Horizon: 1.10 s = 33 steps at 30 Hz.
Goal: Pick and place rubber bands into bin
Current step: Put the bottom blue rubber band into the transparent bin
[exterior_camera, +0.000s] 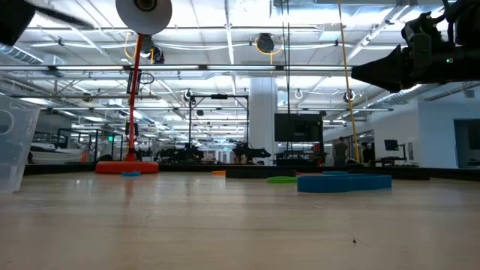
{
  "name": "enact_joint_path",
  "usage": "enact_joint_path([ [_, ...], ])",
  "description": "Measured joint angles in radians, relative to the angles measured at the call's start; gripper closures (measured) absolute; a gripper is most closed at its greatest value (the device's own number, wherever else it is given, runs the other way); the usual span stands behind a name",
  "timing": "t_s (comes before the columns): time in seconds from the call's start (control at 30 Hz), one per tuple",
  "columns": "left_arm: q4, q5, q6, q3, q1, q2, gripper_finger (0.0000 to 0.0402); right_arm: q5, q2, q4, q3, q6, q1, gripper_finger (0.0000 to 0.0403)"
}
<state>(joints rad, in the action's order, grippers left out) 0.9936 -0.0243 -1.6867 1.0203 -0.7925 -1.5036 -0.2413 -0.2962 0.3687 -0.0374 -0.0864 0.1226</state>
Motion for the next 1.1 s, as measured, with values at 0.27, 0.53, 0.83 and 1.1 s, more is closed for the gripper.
enact_joint_path([
  [0.27, -0.002, 0.305, -0.003, 0.0, 0.031, 0.199, 0.0174, 0.0, 0.0, 0.0, 0.0, 0.0, 0.0, 0.0273],
  [0.53, -0.004, 0.511, 0.174, 0.0, 0.1, 0.277, 0.0174, 0.002, 0.0, 0.0, 0.0, 0.0, 0.0, 0.0273],
  [0.83, -0.004, 0.577, 0.329, 0.0, 0.251, 0.276, 0.0174, 0.002, 0.0, 0.0, 0.0, -0.003, 0.0, 0.0273],
  [1.1, -0.004, 0.608, 0.414, 0.0, 0.46, 0.257, 0.0174, 0.002, 0.0, 0.0, 0.0, -0.004, 0.0, 0.0273],
])
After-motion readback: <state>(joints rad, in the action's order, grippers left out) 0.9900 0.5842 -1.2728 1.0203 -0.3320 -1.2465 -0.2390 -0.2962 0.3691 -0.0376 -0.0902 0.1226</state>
